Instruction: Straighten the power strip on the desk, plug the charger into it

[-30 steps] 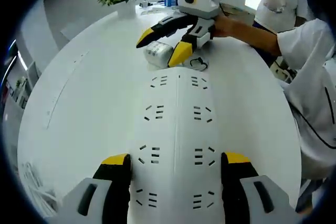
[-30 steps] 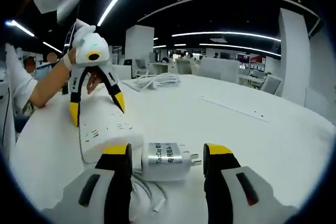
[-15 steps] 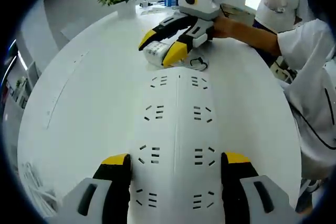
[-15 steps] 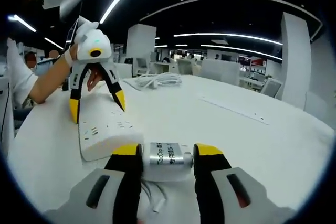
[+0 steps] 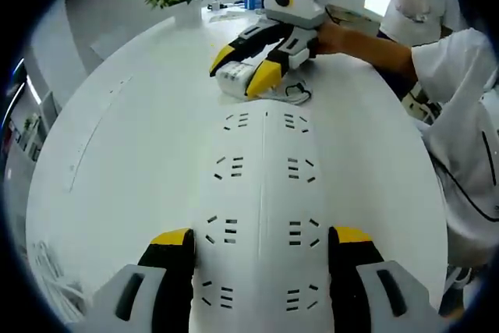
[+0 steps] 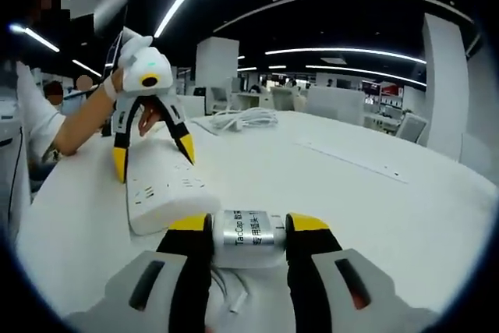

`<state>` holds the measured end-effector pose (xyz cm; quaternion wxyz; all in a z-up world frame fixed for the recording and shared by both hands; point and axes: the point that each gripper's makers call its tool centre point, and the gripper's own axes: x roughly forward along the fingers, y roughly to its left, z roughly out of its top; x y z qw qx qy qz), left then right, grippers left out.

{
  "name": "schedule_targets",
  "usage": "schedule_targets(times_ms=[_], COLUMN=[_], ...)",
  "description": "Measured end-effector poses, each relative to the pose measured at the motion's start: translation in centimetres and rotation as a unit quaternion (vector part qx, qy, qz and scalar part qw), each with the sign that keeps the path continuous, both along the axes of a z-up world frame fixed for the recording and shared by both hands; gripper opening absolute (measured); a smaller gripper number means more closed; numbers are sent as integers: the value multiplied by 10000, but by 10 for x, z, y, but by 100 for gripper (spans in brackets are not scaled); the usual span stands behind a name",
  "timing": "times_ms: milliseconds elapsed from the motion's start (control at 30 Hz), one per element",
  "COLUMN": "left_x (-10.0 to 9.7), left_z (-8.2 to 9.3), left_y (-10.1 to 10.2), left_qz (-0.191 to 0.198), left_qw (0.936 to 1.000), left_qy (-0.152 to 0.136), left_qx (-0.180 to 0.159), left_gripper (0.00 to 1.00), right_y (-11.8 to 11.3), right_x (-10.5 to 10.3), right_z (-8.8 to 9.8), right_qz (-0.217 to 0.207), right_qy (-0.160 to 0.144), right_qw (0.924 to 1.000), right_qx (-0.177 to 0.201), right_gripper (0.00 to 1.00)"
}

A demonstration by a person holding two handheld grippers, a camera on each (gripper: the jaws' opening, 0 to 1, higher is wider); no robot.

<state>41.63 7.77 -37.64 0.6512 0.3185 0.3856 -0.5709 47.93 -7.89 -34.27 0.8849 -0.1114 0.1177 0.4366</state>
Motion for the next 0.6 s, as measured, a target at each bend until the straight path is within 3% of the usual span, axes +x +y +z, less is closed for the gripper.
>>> schedule_targets(times_ms=[600], left_x=[0], left_z=[1], left_y=[2], left_qz=[-2], left_qw=[10000], left_qy=[1], left_qx=[-13], left_gripper=[71], right_y=[4], right_x=[-12], right_z=[0], right_qz=[728], right_qy=[123], right_qw=[9972], right_qx=[85], right_gripper=[37])
